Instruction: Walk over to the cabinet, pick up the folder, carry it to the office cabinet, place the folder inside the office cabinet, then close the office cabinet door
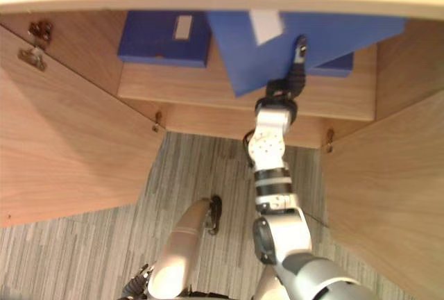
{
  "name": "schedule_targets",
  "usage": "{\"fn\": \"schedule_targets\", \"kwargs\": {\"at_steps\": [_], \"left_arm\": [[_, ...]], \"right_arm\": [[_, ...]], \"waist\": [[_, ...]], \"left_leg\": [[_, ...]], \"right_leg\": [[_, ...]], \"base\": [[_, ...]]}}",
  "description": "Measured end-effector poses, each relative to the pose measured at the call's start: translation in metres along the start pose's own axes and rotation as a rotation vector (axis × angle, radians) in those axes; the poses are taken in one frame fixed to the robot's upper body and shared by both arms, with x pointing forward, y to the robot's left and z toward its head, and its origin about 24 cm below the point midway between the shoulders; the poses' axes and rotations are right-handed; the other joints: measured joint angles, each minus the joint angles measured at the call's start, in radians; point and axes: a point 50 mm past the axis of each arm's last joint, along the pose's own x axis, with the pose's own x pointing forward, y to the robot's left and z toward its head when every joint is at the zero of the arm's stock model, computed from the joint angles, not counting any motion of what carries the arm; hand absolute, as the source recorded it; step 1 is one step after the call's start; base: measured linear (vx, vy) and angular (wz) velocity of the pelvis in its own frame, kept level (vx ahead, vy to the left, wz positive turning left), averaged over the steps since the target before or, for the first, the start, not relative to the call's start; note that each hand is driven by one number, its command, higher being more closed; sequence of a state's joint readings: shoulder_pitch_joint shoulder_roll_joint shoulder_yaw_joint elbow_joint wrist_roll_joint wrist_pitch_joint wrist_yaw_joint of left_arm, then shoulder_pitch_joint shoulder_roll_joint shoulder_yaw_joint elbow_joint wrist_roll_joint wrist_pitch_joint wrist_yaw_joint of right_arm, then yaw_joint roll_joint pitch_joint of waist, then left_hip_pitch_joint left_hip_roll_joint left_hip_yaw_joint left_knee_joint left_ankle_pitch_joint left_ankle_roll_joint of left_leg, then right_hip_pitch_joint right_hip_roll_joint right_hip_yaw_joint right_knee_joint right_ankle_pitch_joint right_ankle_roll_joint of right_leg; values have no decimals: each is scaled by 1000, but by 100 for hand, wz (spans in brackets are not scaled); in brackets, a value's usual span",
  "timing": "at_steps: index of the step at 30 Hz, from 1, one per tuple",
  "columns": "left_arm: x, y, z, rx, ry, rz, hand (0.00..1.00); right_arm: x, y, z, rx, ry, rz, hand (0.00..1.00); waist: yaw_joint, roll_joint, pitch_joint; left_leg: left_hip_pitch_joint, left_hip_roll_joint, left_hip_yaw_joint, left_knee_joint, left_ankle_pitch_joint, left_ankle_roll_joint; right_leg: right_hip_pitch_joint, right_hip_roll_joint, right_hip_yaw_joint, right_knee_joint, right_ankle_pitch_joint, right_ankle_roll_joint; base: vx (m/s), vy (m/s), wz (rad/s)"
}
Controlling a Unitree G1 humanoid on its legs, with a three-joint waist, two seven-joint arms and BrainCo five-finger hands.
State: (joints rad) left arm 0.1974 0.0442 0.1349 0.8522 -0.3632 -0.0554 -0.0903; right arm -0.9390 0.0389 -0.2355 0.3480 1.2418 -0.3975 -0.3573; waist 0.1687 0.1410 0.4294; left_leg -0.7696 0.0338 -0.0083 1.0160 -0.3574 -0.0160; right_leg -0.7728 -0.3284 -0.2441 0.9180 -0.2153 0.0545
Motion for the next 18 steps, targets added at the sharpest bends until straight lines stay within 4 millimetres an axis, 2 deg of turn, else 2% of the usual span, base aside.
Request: {"fn": "schedule_targets", "kwargs": {"at_steps": [5,7,10,14,16,18], "left_arm": [[2,-9,8,32,-19,-19,0],[-1,-15,18,101,-55,-80,0],[-4,-21,25,164,-59,-142,0],[-13,-20,16,197,-17,-178,0],[-17,-19,8,212,27,-188,0],[-17,-19,7,205,36,-186,0]], "right_arm": [[18,28,24,219,-96,-29,100],[30,40,38,249,-124,-28,100],[40,46,52,289,-134,-42,100],[44,50,54,320,-122,-65,100],[47,63,55,319,-119,-52,100],[50,67,58,320,-120,-54,100]], "waist": [[20,11,11],[25,18,20],[37,28,31],[38,37,36],[38,38,36],[44,37,37]], "left_leg": [[-126,-19,-24,106,-15,-1],[-176,-30,-35,141,-16,-1],[-209,-34,-37,150,-12,-6],[-215,-37,-39,147,-9,-1],[-235,-37,-38,146,-6,-3],[-240,-38,-40,146,-6,-4]], "right_leg": [[-115,-31,5,113,-38,6],[-156,-48,4,152,-48,8],[-188,-55,3,164,-48,9],[-195,-57,3,166,-49,8],[-218,-58,4,169,-49,6],[-224,-59,3,173,-48,-2]], "base": [[-76,38,19],[-75,47,18],[-59,63,6],[-1,25,3],[38,18,2],[49,15,5]]}}
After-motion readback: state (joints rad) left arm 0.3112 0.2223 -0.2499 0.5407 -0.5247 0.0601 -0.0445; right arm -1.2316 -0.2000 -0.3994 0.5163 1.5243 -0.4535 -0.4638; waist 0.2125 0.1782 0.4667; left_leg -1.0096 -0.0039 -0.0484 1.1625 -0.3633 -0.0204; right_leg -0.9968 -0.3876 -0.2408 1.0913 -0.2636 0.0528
